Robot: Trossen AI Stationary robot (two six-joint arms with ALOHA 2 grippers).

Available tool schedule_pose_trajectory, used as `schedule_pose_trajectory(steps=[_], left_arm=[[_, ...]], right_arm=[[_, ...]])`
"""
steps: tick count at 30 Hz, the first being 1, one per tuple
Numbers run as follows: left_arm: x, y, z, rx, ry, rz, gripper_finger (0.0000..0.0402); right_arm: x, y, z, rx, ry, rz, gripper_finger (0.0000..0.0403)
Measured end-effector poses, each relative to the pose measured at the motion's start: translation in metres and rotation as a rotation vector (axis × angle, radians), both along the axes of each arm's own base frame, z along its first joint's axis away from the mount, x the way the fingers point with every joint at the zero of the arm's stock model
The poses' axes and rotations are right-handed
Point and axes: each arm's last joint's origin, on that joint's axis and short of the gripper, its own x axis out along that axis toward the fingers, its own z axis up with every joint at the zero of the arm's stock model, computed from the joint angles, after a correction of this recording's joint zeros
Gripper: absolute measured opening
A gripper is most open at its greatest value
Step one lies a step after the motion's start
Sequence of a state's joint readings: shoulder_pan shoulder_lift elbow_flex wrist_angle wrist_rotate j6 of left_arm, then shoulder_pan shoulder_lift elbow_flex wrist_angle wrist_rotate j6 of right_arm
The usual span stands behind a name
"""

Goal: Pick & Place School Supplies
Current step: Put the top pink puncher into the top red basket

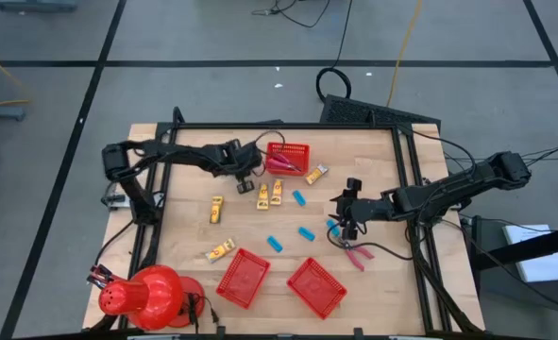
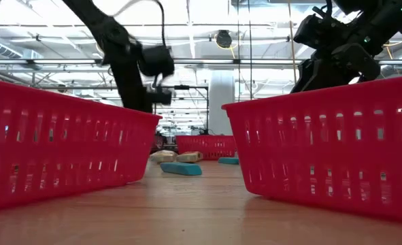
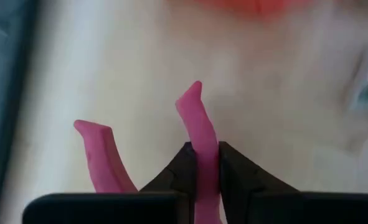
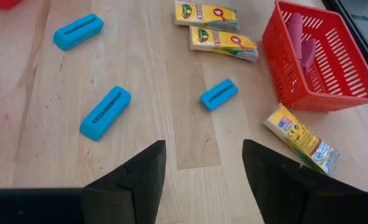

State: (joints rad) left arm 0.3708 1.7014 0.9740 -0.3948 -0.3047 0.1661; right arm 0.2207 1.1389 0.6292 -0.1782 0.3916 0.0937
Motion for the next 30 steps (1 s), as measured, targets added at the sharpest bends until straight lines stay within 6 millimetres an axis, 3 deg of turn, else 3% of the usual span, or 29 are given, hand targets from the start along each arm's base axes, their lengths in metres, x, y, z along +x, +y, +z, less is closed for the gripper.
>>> schedule_pose_trajectory(steps=[4,8,13,15,25,30], left_arm=[[-0.004,-0.008,0.031,0.053,-0.096,-0.039,0.0039],[-0.001,-0.013,0.064,0.047,-0.320,-0.172,0.0039],[0.017,-0.014,0.082,0.042,-0.586,-0.388,0.0039],[0.024,-0.009,0.080,0.054,-0.640,-0.429,0.0039],[0.049,0.029,0.033,-0.006,-0.741,-0.469,0.0039],[0.062,0.036,0.026,-0.021,-0.741,-0.505,0.0039]], right_arm=[[0.001,0.000,0.001,0.006,-0.020,0.002,0.0203],[0.003,0.001,0.003,0.010,-0.037,0.003,0.0203],[0.003,0.001,0.003,0.010,-0.044,0.004,0.0203],[0.003,0.001,0.003,0.012,-0.046,0.003,0.0203],[0.003,0.003,0.003,0.011,-0.045,0.014,0.0203],[0.003,0.003,0.003,0.006,-0.044,0.018,0.0203]])
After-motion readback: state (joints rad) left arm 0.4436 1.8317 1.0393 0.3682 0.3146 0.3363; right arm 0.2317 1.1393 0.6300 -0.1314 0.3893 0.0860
